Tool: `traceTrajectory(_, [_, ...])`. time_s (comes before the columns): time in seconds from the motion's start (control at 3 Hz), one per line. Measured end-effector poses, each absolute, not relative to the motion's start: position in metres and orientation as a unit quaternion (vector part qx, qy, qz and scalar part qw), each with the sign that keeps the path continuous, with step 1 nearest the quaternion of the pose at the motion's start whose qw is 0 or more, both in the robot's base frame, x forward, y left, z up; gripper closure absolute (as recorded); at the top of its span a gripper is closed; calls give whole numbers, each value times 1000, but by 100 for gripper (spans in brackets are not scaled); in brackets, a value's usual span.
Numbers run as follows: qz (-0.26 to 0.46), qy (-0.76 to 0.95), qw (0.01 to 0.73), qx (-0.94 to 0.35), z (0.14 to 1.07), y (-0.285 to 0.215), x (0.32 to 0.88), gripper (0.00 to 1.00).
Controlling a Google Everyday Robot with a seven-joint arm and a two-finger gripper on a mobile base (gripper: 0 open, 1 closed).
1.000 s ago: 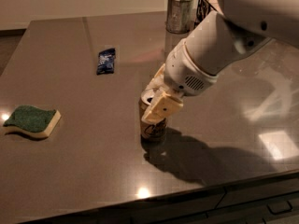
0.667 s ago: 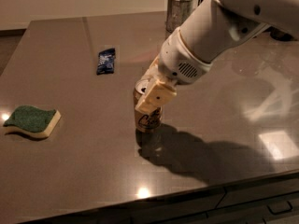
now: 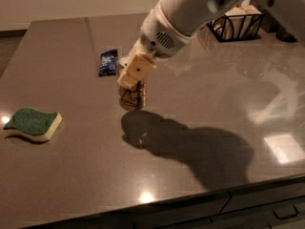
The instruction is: Move orange can near rxbar blueberry
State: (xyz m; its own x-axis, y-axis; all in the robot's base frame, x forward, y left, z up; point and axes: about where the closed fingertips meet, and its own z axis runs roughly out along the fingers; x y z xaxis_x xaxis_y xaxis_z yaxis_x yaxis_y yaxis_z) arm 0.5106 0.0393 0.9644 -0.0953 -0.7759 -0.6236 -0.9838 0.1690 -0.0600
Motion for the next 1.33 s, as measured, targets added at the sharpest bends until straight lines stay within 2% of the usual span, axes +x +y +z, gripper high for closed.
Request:
traceTrajectory(0.67, [175,732,307,-583,969,82,564,100])
traceTrajectory(1.33, [131,742,312,-578,959,100,617,100])
